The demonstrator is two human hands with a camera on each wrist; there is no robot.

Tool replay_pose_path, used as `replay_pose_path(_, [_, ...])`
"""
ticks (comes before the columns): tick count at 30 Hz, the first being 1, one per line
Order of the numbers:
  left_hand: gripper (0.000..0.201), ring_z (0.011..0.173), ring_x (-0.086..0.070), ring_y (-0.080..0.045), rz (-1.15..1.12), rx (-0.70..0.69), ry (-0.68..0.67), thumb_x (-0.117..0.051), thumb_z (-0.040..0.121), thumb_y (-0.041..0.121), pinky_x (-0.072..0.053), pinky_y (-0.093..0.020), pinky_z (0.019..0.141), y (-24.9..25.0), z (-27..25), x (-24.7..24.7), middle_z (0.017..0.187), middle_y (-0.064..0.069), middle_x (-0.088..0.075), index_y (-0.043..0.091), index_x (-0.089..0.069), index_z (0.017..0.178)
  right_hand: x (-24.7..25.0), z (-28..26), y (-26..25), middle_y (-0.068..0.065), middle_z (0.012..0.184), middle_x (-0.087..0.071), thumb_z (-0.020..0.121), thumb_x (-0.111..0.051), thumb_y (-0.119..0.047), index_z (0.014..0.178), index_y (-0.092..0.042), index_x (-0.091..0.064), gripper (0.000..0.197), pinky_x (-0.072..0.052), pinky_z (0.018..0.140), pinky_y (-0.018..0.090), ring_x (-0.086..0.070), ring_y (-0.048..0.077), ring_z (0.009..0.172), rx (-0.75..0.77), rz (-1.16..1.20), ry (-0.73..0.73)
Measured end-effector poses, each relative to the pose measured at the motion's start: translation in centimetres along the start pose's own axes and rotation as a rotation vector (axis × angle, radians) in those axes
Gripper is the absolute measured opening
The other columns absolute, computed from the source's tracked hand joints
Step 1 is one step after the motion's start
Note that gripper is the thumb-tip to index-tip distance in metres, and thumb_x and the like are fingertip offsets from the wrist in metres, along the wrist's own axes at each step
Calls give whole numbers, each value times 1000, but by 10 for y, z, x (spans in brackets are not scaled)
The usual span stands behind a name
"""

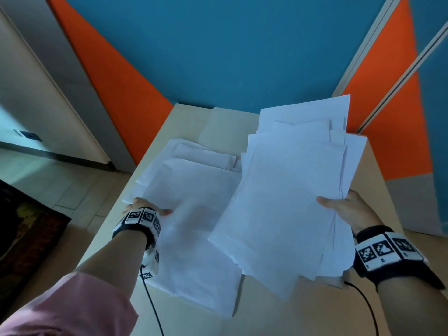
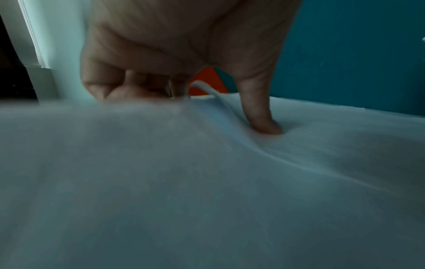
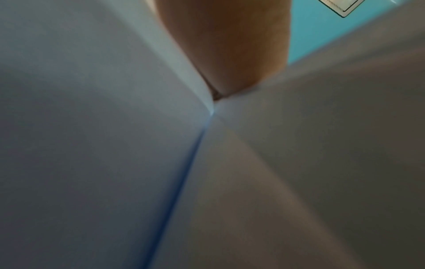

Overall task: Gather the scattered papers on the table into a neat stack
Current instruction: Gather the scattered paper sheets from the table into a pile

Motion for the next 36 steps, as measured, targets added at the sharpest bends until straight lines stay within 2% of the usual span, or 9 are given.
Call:
replay_pose_path(5, [65,116,-55,-39,-6,-126,106,-64,83,4,-49,-41,87,17,5,26,126,-27,-54,-2,-32,139,-5,5,-4,15,106,-68,83,-69,-13,111,-1,-63,31,-46,99,48,-64,32,101,12,-13,8])
replay_pose_path(8, [12,91,-64,-36,43,-215,196,-55,88,4,-47,-34,69,30,4,42,78,-16,-61,-3,-62,82,-7,5,-6,12,99,-68,85,-66,-11,100,-6,-64,16,-47,94,41,-64,30,95,9,-13,-14])
replay_pose_path(10, [24,88,-61,-34,54,-227,187,-50,91,6,-44,-34,69,36,-1,43,81,-17,-61,-6,-58,71,-7,5,-5,12,101,-68,86,-66,-12,102,-7,-64,17,-47,93,40,-64,29,94,3,-16,-17])
replay_pose_path(15, [32,94,-58,-37,-60,-389,246,-38,95,4,-45,-38,81,63,6,36,127,-22,-50,2,-64,115,-5,7,0,6,95,-67,86,-66,-13,110,-5,-62,26,-46,91,39,-63,27,92,-13,-25,-15])
replay_pose_path(18, [34,76,-47,-29,-262,-442,297,-35,97,4,-38,-34,71,78,6,39,127,-22,-43,7,-62,116,-5,9,1,7,97,-68,86,-66,-13,109,-5,-63,24,-46,90,38,-63,26,91,-19,-42,-1])
replay_pose_path(24, [35,103,-55,-37,-623,-405,185,-29,101,24,-42,-37,76,97,17,49,117,-21,-54,10,-54,121,-7,13,2,5,90,-66,86,-66,-12,108,-2,-63,24,-45,68,25,-62,20,81,-21,-44,12])
replay_pose_path(30, [109,116,-55,-37,-652,-123,-262,-85,53,47,-49,-46,95,91,20,8,130,-16,-52,12,-30,141,-19,13,6,12,99,-69,84,-68,-13,110,-2,-63,28,-50,86,39,-65,28,91,-38,-51,5])
replay_pose_path(33, [37,116,-57,-30,-164,-235,-206,-52,93,36,-45,-32,96,98,4,5,122,-18,-61,2,-60,104,-21,12,5,7,91,-67,85,-66,-11,101,-5,-63,18,-48,75,32,-63,23,82,-27,-44,-7])
replay_pose_path(36, [31,93,-55,-31,-17,-390,-55,-47,96,24,-40,-31,76,109,4,25,95,-20,-61,0,-54,77,-18,13,5,10,94,-68,84,-68,-13,100,-6,-62,19,-48,85,38,-64,26,86,-28,-41,9])
Point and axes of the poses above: each hand's wrist, its own z-axis towards the middle knuckle, its own x-axis out of the back of the hand, y = z × x, the point moved 5 cm from there along z, towards the middle knuckle
